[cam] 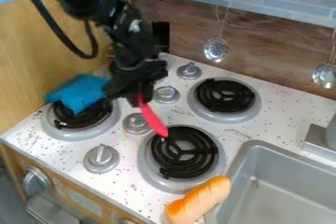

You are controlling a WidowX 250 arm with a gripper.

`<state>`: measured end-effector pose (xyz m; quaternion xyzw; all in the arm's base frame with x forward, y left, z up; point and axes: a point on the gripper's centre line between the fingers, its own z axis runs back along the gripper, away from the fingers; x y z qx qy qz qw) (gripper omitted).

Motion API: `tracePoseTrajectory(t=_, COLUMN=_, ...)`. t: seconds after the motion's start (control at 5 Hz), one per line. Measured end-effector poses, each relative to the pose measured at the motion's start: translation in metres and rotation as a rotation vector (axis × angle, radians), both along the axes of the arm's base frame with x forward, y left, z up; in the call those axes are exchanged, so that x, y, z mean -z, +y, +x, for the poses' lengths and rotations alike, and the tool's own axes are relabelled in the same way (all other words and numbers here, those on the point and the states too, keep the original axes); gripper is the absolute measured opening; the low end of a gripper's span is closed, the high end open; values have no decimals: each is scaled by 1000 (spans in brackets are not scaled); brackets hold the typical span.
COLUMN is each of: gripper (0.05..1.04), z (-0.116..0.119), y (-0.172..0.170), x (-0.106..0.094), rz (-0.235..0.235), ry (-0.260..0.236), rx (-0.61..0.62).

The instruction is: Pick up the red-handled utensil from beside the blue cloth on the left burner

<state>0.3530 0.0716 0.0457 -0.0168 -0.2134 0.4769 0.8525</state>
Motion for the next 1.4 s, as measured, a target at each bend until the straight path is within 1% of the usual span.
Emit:
tracePoseTrajectory(t=0.2, gripper=262, z=-2, y=-11, x=-4, rz=-23, ry=74, rx=70)
tracePoseTrajectory(t=0.4, gripper=262, z=9, y=-29, x=-12, rz=-38, ry=160, rx=185)
tracePoseTrajectory(t=0.6, gripper=257, z=18, y=-41, x=3, rz=-38, ry=316, rx=349)
tracePoseTrajectory(t=0.8, gripper=179, z=28, y=-51, x=5, rz=-7, ry=379, rx=499)
tracePoseTrajectory(t=1.0, gripper=112, z=34, y=-65, x=8, rz=-34, ry=394, rx=657)
tracePoseTrajectory(t=1.2, gripper=103, z=34, y=-74, x=7, rz=-67, ry=380, rx=764)
tracePoseTrajectory(t=1.4, gripper=103, z=33, y=-78, x=7, rz=-85, ry=377, rx=792)
